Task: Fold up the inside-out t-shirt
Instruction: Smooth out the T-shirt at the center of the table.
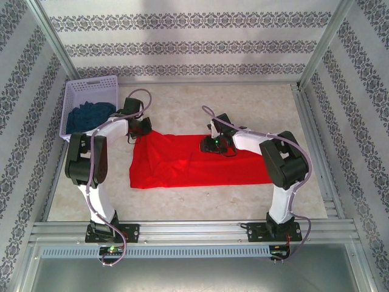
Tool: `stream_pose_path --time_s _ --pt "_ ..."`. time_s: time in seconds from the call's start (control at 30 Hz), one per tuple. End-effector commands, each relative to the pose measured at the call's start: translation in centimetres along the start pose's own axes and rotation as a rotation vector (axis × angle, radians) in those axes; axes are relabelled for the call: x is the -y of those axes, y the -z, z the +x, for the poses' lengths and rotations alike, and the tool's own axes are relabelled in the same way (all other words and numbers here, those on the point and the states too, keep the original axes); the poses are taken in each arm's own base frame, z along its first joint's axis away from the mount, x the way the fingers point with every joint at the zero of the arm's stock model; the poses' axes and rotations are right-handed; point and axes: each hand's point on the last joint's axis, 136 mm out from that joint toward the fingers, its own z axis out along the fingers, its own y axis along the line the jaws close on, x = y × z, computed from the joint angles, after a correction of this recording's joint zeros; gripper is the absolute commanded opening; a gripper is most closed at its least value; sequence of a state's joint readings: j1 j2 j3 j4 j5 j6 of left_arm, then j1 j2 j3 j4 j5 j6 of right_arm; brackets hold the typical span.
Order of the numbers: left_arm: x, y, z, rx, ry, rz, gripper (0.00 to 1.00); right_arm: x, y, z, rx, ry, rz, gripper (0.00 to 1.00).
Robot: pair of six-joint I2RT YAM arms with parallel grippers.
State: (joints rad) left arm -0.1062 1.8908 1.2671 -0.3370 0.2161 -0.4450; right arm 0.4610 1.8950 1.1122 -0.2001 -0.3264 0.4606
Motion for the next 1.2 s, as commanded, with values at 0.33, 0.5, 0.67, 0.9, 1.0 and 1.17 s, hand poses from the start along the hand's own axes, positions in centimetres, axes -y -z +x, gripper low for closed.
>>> stream_pose_path --time_s 0.33,0.5,0.67,0.9,1.0,1.17 --pt "-0.6 5.2 0.1 0.054 -0.004 -0.015 0.55 -13.1 3.5 5.3 0.07 0.538 -0.146 0.5" --pt "-2.7 7.9 1.4 0.077 0.078 -0.012 0.58 -16.4 0.4 6.5 0.021 0.717 -0.144 0.51" --pt "-3.2 10.3 1.9 0.116 0.132 0.043 0.58 -16.5 -2.6 6.4 -0.034 0.859 -0.053 0.52" --pt "-3.5 11.4 2.4 0.116 0.128 0.042 0.58 -16.3 -4.5 6.4 -0.061 0.953 0.046 0.39" --pt "-3.5 11.5 2.6 0.113 0.129 0.044 0.58 -16.4 -4.5 6.4 -0.058 0.969 0.061 0.26" --pt "-3.6 11.5 3.1 0.105 0.13 0.043 0.58 -16.6 -3.9 6.5 -0.05 0.979 0.065 0.1"
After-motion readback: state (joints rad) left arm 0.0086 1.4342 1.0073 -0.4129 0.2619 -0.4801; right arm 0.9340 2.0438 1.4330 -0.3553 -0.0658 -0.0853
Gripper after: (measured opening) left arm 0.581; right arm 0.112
